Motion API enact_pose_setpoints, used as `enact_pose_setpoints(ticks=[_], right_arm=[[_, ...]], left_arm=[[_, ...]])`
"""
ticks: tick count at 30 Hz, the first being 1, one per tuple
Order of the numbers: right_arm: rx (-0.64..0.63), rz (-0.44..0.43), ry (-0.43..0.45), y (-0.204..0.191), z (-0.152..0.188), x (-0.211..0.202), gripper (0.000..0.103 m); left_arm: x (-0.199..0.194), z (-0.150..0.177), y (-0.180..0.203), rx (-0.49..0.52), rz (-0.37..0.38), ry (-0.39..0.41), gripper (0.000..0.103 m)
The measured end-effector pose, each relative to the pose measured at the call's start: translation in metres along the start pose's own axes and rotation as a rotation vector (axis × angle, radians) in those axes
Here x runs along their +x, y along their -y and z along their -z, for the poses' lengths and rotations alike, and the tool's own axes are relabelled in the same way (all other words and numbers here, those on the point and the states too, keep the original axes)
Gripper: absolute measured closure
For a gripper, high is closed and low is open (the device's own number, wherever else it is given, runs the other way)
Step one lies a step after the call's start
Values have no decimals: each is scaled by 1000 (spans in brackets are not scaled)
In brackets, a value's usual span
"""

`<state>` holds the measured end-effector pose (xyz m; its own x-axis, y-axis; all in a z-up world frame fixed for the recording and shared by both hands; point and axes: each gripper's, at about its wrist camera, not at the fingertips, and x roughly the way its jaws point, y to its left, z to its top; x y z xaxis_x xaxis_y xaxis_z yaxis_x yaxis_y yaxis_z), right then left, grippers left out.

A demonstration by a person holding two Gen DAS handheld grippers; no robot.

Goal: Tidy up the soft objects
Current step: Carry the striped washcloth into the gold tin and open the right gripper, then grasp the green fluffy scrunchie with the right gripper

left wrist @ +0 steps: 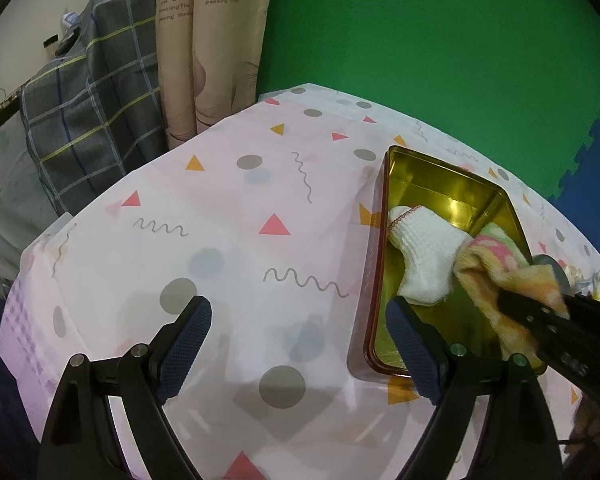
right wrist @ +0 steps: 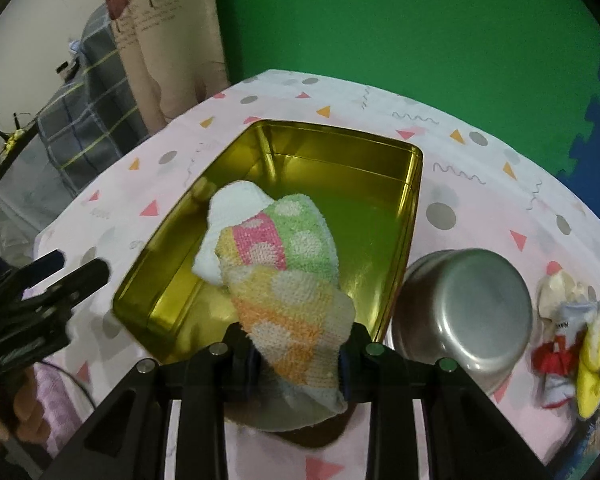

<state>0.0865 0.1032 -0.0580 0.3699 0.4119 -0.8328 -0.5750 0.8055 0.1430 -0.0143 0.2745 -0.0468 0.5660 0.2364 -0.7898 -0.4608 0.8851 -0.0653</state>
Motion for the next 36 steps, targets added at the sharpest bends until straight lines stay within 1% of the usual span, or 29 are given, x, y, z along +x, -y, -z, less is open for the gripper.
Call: enact_pose_setpoints(ticks=[5, 9, 10, 11, 14, 20, 22, 25, 27, 30, 33, 36], right_arm=[[42, 4, -9, 5, -8, 18, 70], [54, 8, -23, 5, -10, 25, 63], [49, 8, -18, 4, -10, 24, 57], [40, 19, -12, 3, -9, 22, 52], [26, 33, 10, 1, -8, 12, 46], [46, 16, 76, 9, 2, -27, 45], [57, 16, 97, 16, 13, -44, 45], [86, 38, 111, 34, 34, -68, 45], [113, 67, 115, 52, 49, -84, 45], [165, 139, 126, 86, 76, -111, 45], [231, 231, 129, 128, 109, -141, 45], [302, 298, 114, 165, 137, -158, 45]], left_arm=[[2, 1, 1, 6, 2, -7, 16], [3, 2, 3, 9, 4, -7, 16], [3, 2, 3, 11, 3, -6, 16], [3, 2, 4, 11, 3, -6, 16], [2, 3, 5, 13, 6, -4, 16], [0, 4, 8, 26, 6, 10, 16], [0, 4, 10, 35, 5, 8, 16], [-1, 4, 15, 55, -1, 16, 16], [-3, 5, 18, 68, -2, 20, 16], [-6, 6, 24, 92, -2, 32, 16], [-10, 8, 30, 114, 9, 40, 16], [-14, 10, 40, 145, 19, 48, 16]])
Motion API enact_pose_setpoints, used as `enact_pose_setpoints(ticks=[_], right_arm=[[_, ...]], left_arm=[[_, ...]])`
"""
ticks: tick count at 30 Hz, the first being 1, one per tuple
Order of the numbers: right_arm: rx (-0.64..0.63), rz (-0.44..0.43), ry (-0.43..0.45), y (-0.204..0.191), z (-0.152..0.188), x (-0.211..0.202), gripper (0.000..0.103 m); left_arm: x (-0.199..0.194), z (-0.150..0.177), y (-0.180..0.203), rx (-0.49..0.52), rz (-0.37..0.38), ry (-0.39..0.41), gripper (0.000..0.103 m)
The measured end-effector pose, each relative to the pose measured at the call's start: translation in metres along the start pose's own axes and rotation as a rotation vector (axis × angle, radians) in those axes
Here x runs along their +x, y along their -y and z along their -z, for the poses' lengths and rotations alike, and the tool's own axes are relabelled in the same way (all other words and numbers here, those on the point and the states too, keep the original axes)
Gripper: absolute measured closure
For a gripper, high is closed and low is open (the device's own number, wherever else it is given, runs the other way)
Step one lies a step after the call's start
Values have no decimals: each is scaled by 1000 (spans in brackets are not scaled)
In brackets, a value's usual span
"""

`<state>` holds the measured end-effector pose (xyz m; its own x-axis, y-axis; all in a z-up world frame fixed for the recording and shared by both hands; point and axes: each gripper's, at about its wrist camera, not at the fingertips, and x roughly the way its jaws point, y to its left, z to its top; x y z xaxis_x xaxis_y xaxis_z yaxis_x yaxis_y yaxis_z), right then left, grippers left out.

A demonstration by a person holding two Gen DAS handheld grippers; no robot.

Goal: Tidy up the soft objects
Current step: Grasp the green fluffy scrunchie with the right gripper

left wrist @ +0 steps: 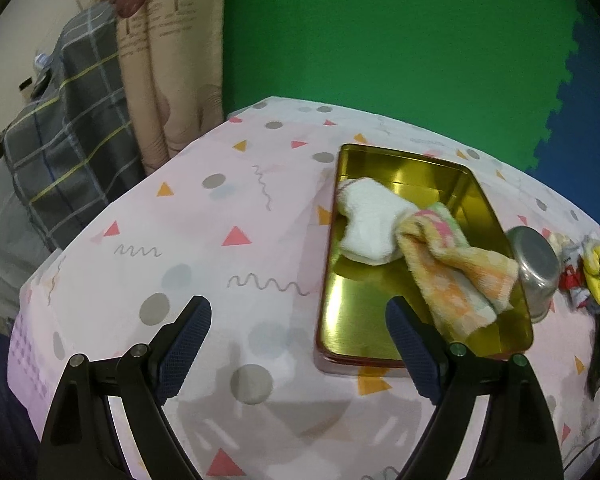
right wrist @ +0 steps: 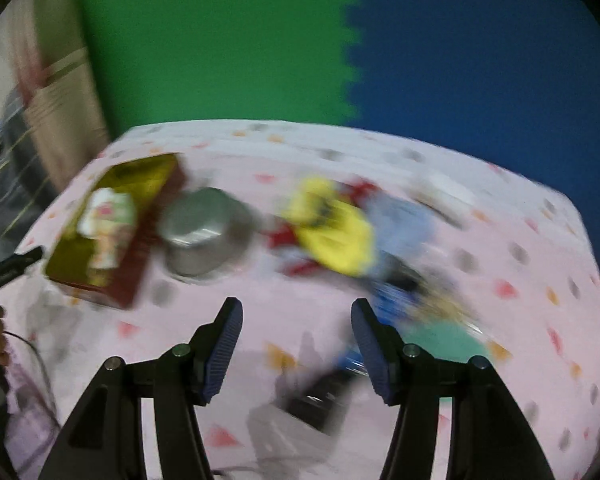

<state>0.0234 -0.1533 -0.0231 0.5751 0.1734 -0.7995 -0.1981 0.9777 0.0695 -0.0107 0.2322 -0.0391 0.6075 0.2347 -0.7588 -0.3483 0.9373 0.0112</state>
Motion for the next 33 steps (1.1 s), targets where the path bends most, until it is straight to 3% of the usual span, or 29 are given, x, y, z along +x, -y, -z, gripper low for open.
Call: enact_pose_setpoints(ticks=[3, 9, 13, 24, 27, 33], right_arm=[[55, 87, -40, 48, 22, -1, 45], [118, 127, -91, 97, 50, 9, 45], [153, 106, -82, 105, 52, 21, 45], [196, 47, -40, 114, 50, 48, 46], [188, 28, -28, 114, 53, 47, 72], [194, 25, -9, 119, 63, 37, 84]], left_arm=[[-5, 0, 8, 28, 1, 15, 16], [-12, -1, 30, 69, 34, 7, 16], [-22, 0, 58, 136, 63, 15, 16], [-38, 10, 167, 289, 297, -17, 14], [-41, 20, 201, 349, 340, -22, 14], [-45, 42, 260, 462, 438, -50, 14]])
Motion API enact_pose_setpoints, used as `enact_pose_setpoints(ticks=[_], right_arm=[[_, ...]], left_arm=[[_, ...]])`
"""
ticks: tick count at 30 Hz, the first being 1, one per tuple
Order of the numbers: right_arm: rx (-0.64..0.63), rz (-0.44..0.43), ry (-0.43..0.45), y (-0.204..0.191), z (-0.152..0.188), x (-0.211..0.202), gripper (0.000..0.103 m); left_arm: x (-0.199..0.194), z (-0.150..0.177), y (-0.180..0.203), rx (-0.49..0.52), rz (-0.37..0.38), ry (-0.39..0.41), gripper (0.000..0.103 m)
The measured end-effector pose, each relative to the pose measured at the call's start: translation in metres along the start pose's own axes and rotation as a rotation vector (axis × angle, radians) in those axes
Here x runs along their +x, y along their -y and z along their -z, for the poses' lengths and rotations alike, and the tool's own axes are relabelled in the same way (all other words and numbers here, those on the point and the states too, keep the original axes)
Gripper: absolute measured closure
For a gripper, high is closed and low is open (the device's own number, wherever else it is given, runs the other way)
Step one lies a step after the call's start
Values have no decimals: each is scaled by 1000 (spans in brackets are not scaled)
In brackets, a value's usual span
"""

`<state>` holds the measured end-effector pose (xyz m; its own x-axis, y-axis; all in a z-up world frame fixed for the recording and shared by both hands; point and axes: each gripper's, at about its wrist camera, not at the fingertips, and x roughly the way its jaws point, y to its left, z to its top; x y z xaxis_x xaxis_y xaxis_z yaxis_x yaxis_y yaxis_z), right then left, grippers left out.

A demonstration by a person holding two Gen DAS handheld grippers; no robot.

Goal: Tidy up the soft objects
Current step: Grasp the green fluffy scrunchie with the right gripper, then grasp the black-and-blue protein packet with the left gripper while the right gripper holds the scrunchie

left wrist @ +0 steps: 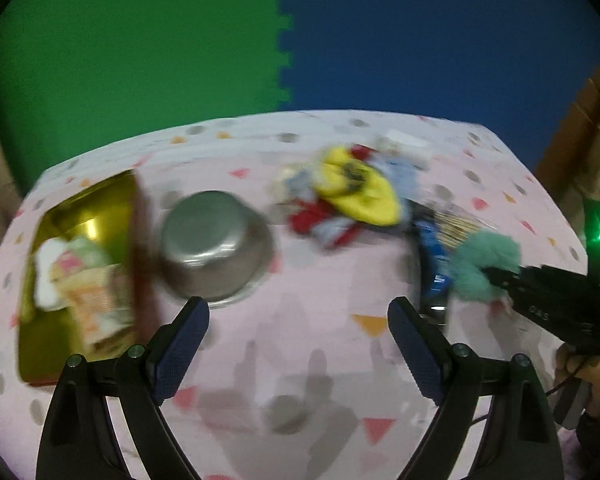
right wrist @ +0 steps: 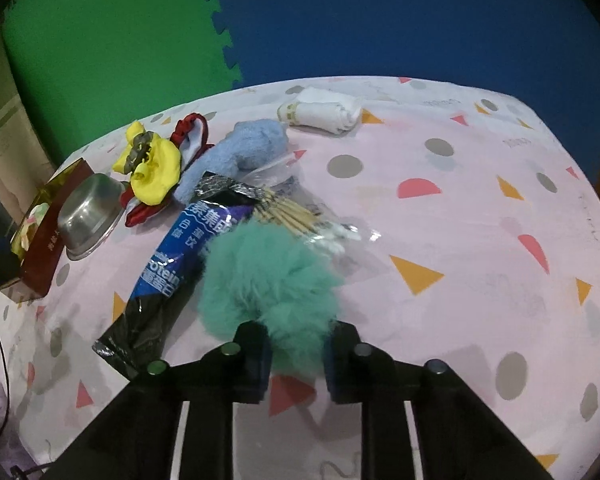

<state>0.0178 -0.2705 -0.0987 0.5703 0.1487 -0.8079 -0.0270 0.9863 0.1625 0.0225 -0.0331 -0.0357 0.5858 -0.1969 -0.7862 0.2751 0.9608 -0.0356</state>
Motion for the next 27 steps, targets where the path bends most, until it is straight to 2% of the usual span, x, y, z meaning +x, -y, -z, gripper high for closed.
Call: enact_pose_setpoints(ticks=[6, 12, 18, 23, 26, 27], right_arm=[[37, 22, 15, 20, 14, -13, 85], [124, 66, 32, 51, 24, -16, 85], [125, 61, 40, 54, 25, -13, 85], [131, 51, 52, 55, 28, -13, 85], [130, 51, 53, 54, 28, -13, 85], [131, 51, 53, 54, 28, -13, 85]], left_arm=[[17, -3, 44, 74, 63, -12, 14], [38, -5, 75, 136, 71, -29, 14], [67, -8, 84, 107, 71, -99, 15], [84, -10, 81, 71, 59, -146, 30], [89, -12, 81, 63, 87, -164, 40], [92, -12, 82, 64, 91, -170, 47]])
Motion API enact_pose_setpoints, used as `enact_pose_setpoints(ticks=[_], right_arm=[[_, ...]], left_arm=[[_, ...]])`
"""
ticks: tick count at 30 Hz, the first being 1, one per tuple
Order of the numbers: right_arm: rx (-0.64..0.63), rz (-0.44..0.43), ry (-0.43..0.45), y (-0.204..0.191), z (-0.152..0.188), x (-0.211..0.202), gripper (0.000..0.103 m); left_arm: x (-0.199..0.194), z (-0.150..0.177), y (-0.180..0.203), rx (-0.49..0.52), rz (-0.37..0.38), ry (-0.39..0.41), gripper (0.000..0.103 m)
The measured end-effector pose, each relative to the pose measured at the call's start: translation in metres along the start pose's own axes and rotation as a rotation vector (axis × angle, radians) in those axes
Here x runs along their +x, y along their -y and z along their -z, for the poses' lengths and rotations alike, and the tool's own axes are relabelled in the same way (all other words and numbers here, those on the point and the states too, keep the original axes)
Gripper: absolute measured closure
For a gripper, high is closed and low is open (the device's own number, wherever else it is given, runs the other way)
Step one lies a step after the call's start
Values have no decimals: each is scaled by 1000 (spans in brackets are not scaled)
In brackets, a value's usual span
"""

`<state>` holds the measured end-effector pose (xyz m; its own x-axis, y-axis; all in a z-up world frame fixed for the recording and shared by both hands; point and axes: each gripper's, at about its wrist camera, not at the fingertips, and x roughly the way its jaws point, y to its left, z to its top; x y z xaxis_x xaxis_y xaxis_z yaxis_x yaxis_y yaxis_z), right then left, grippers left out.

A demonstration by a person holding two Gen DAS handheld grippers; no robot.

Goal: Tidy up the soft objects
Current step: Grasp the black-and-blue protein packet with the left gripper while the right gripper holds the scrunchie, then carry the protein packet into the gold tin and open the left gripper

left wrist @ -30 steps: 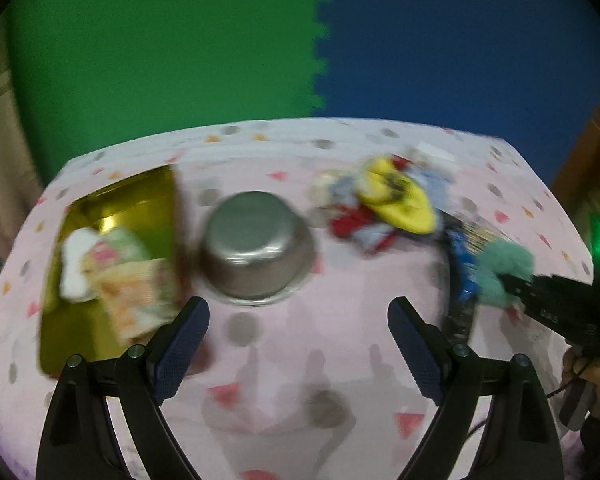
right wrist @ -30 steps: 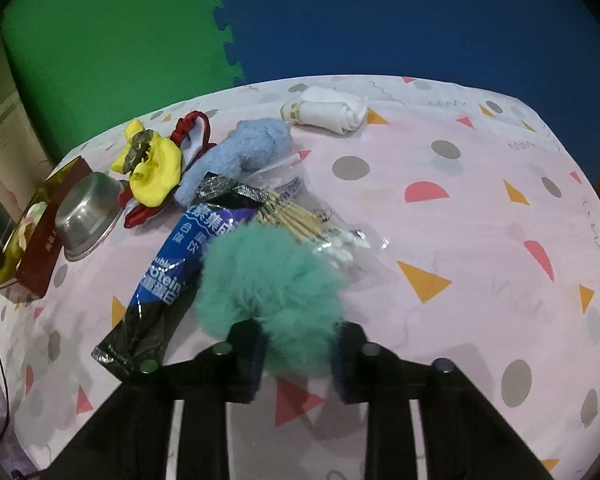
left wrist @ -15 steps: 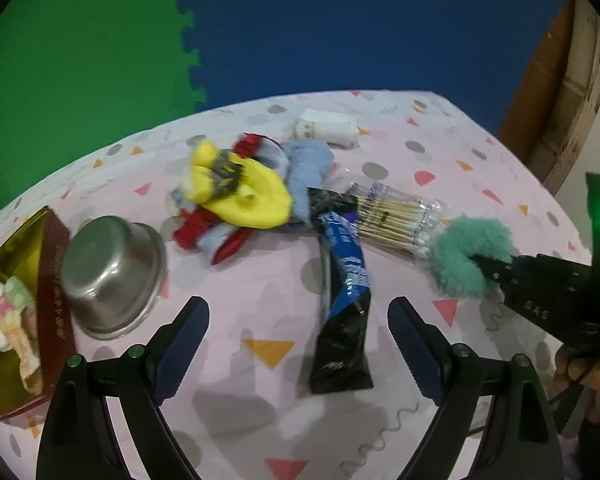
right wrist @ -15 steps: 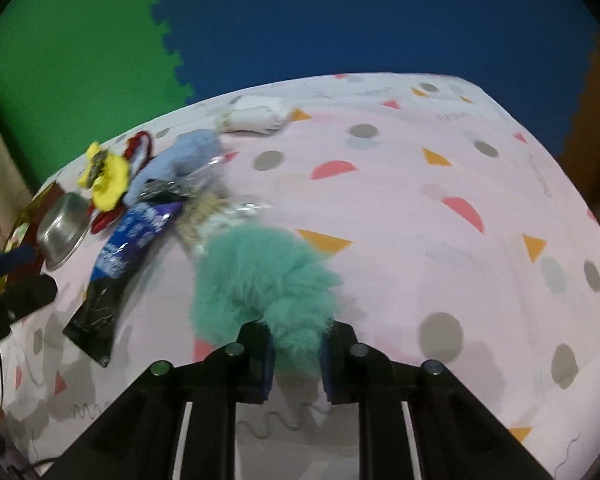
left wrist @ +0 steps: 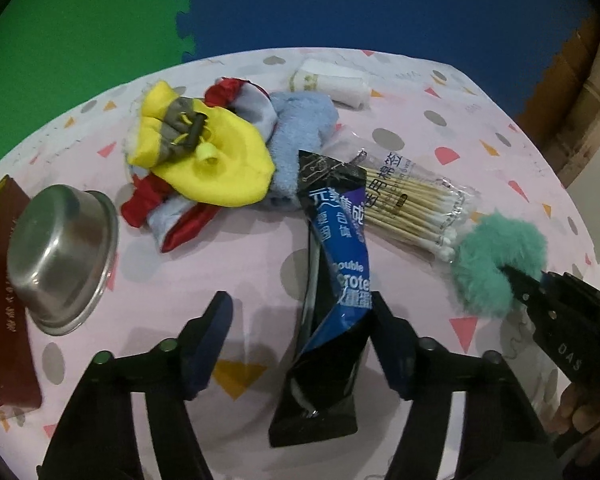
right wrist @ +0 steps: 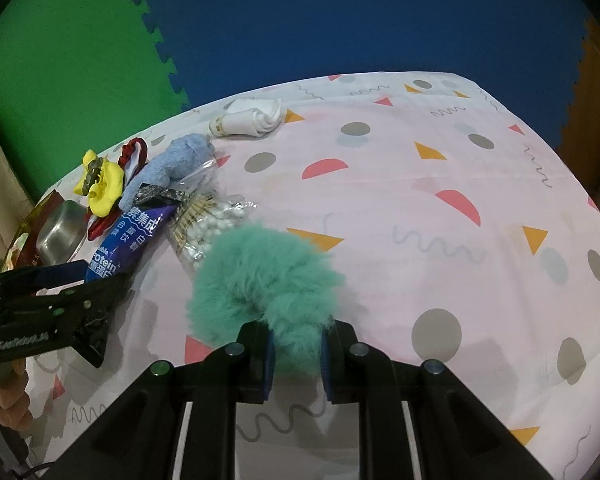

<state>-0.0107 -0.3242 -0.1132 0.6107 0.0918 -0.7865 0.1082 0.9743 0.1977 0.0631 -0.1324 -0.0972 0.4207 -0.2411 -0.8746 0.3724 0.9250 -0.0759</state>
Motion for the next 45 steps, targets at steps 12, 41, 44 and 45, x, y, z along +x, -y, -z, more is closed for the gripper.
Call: enact_pose_setpoints(ticks=[12, 41, 44, 45], right_arm=[[-1, -2, 6, 1, 0, 0, 85], [-4, -2, 8, 0, 1, 0, 85], [-7, -2, 8, 0, 1, 0, 85], [-7, -2, 8, -1, 1, 0, 85]], left_arm=[[-6, 4, 3, 43, 43, -24, 77], [-107, 4, -66, -8, -6, 127, 82], [-114, 0, -94, -56, -56, 140, 82], [-117, -1, -105, -73, -78, 144, 82]])
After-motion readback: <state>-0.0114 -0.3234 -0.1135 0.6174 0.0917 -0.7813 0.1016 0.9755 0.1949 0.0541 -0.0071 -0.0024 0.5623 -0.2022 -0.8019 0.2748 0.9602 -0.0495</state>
